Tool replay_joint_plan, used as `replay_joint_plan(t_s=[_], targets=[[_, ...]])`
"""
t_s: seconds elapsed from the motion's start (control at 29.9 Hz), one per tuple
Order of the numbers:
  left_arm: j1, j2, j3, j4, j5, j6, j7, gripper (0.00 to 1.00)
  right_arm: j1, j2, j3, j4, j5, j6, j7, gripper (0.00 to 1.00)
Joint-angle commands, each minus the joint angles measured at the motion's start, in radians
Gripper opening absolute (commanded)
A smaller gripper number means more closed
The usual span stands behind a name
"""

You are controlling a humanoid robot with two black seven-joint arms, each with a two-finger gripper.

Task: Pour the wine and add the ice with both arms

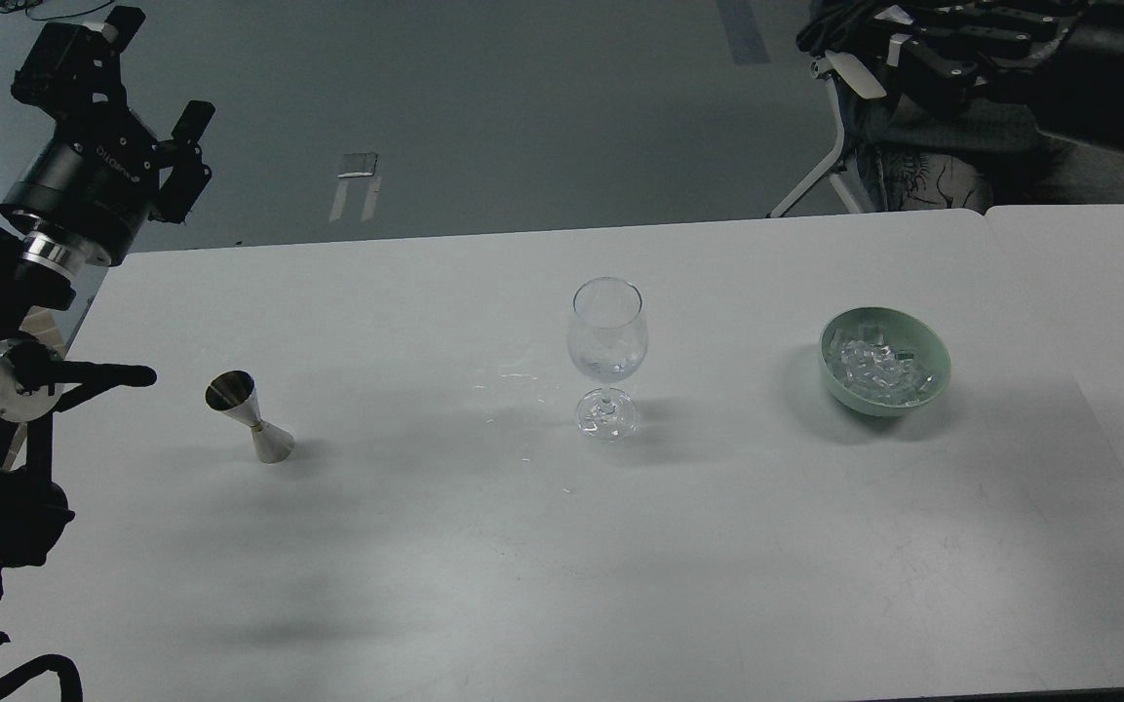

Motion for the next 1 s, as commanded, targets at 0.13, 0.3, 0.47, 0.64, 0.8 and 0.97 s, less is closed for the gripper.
replay_joint_plan(t_s=[0.13,0.3,0.47,0.64,0.8,0.97], targets=[[0.003,-0.002,0.001,-0.001,0.000,0.000,0.000,0.98,0.187,0.181,-0.237,-0.035,0.008,0.038,0.000,0.03],[0.006,-0.003,0.006,-0.001,0.000,0.000,0.001,0.98,0.223,0.269,-0.285,-0.072,0.010,0.105,0.000,0.03],[0.006,-0.003,0.009,-0.001,0.000,0.000,0.001,0.98,0.267,0.354,-0.379,-0.128,0.010,0.145,0.000,0.03],[0.010,-0.005,0.009,-0.001,0.000,0.000,0.001,0.98,0.286,0.425,-0.410,-0.210,0.049,0.179,0.000,0.03],[0.010,-0.008,0.009,-0.004,0.000,0.000,0.001,0.98,0.310,0.470,-0.454,-0.246,0.057,0.179,0.000,0.05],[0.010,-0.008,0.009,-0.007,-0.002,0.000,0.001,0.98,0.341,0.480,-0.491,-0.276,0.059,0.179,0.025,0.06]])
